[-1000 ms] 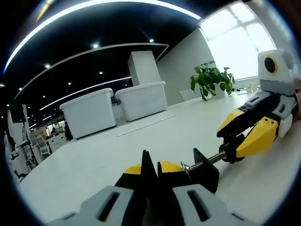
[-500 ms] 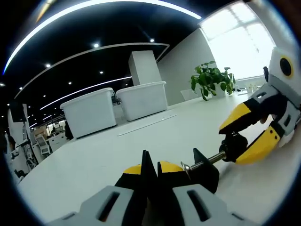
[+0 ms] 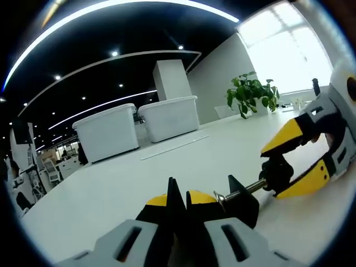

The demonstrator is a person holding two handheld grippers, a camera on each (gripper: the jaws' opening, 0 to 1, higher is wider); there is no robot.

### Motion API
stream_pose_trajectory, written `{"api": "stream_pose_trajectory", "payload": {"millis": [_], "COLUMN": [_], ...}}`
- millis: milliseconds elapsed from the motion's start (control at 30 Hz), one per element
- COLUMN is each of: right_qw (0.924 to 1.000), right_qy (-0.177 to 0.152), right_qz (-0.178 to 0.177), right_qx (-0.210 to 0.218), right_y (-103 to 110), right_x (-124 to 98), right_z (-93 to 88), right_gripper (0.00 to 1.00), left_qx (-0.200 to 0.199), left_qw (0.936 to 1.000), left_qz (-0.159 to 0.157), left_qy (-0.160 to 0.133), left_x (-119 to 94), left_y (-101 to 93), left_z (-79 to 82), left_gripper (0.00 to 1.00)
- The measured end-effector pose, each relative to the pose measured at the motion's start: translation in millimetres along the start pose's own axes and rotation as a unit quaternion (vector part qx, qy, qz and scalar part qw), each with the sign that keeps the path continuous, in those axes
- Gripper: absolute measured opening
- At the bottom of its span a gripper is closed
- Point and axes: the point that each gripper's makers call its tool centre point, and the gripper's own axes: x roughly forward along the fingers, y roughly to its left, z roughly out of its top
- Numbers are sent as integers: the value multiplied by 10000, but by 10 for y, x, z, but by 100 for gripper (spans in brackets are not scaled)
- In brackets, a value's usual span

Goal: Clamp the fixed fixture on the desktop, loosen the retaining clip, secure it to the edge of the desk, and tighten the retaining clip.

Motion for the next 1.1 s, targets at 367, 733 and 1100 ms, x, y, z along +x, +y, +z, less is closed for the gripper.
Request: {"api": "stream_pose_trajectory", "payload": {"millis": [367, 733, 1100], "right_qw": [9976, 9905, 8922], "right_qy": [92, 79, -510], "right_qz": [-42, -4, 195], "right_qx": [-682, 1376, 4483], "right_y": [24, -163, -373], "right_x": [10, -46, -107], "right_z": [-5, -100, -149], "right_gripper": [22, 35, 30], "left_qx": [-5, -2, 9], "left_qw": [10000, 10000, 10000], "left_qz": [4, 3, 7], "left_qy": [1, 1, 3], "left_x": [-2, 5, 6], "left_y": [0, 1, 1], "left_z": [-2, -5, -6], "left_gripper": [9, 9, 9]}}
